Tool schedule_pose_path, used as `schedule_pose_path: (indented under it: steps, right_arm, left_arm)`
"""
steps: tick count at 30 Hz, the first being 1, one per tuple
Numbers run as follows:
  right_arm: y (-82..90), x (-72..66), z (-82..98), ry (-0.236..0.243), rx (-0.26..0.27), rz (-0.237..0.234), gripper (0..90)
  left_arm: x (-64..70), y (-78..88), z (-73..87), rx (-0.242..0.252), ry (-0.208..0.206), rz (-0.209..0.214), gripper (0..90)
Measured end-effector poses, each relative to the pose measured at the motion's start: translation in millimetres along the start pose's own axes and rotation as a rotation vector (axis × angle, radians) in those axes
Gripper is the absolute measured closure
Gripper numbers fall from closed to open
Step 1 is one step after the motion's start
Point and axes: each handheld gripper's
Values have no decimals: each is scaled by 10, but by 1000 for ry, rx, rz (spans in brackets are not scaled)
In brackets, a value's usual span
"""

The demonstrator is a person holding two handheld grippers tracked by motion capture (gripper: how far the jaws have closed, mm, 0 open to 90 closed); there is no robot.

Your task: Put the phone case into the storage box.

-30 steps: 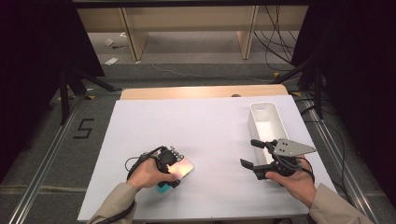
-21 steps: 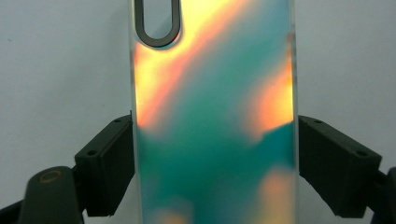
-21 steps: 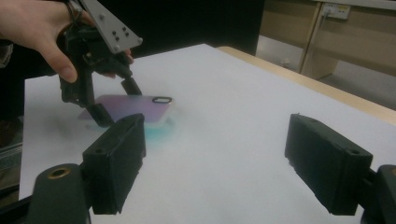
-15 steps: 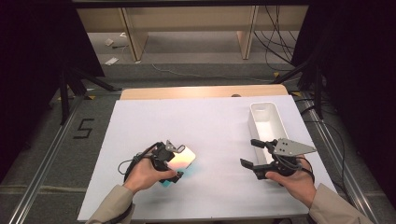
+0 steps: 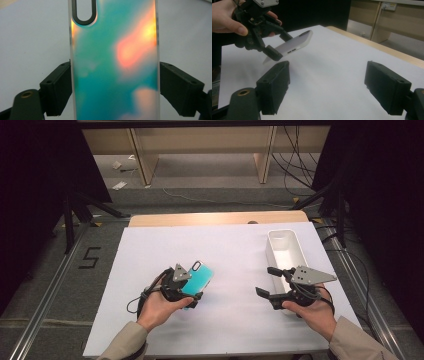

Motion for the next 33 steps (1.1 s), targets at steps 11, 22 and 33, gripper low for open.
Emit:
schedule_pose_path:
  steps: [11, 22, 33]
  right_arm:
    - [-108, -35, -133, -24, 11, 16, 221]
    - [-369, -145, -285, -33, 0, -15, 229]
    - [-569, -183, -367, -48, -7, -32, 231]
  left_arm:
    - [91, -33, -36, 49, -18, -18, 166]
    - [176, -71, -57, 51, -43, -3, 165]
    - [198, -76, -84, 85, -44, -14, 166]
Point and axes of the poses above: each handheld gripper's, and its own axes: y roughly backward along the jaws, z roughly out of its underside, x roughly to its right, and after that the axes turned 12 degrees about z, right-handed
